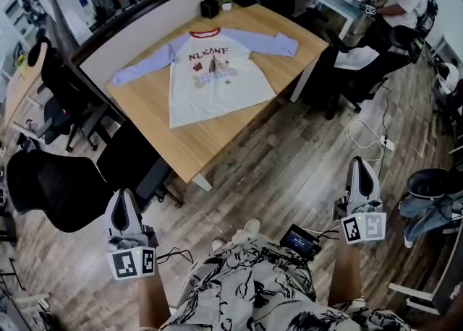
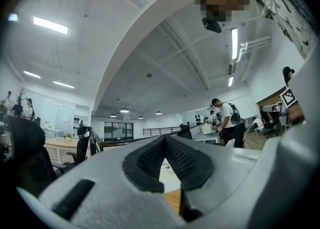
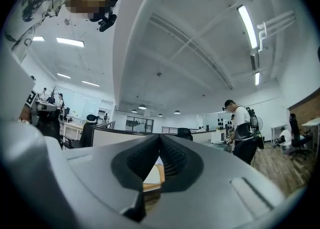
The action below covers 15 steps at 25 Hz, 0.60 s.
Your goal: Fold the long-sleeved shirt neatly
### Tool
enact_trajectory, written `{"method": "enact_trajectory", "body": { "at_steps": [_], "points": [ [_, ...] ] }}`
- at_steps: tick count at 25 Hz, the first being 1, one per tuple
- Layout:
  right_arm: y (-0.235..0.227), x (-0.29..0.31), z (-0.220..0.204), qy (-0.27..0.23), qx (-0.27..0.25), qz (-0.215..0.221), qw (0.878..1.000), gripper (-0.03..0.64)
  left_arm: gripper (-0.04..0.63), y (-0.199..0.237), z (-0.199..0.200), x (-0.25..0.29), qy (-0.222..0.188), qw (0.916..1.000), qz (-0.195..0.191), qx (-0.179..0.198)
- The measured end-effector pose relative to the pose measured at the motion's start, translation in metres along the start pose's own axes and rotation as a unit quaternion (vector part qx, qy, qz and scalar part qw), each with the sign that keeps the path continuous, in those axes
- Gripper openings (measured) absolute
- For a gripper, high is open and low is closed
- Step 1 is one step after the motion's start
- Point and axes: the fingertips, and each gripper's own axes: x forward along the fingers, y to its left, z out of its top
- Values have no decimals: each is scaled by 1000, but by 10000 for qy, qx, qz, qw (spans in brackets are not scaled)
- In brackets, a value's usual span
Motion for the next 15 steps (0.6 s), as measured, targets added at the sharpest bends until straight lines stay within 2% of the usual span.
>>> {"method": "enact_trajectory", "body": {
  "at_steps": [3, 6, 8, 10, 11, 15],
  "points": [
    [3, 2, 1, -33, 50, 58, 10000, 23, 11, 2, -2, 1, 39, 9998, 148, 130],
    [4, 7, -1, -42, 137, 117, 9998, 142, 178, 7, -5, 2, 70, 9995, 284, 120],
    [3, 10, -2, -56, 251, 132, 9996, 233, 259, 13, -5, 2, 22, 9990, 430, 89],
    [0, 13, -3, -44, 358, 150, 9992, 313, 379, 18, -3, 3, -20, 9983, 577, 88],
    [-1, 14, -5, -28, 390, 167, 9991, 318, 401, 19, -4, 4, -1, 9981, 618, 65],
    [-13, 23, -14, 55, 420, 245, 9988, 318, 405, 11, -15, 13, 215, 9978, 619, 57]
  ]
}}
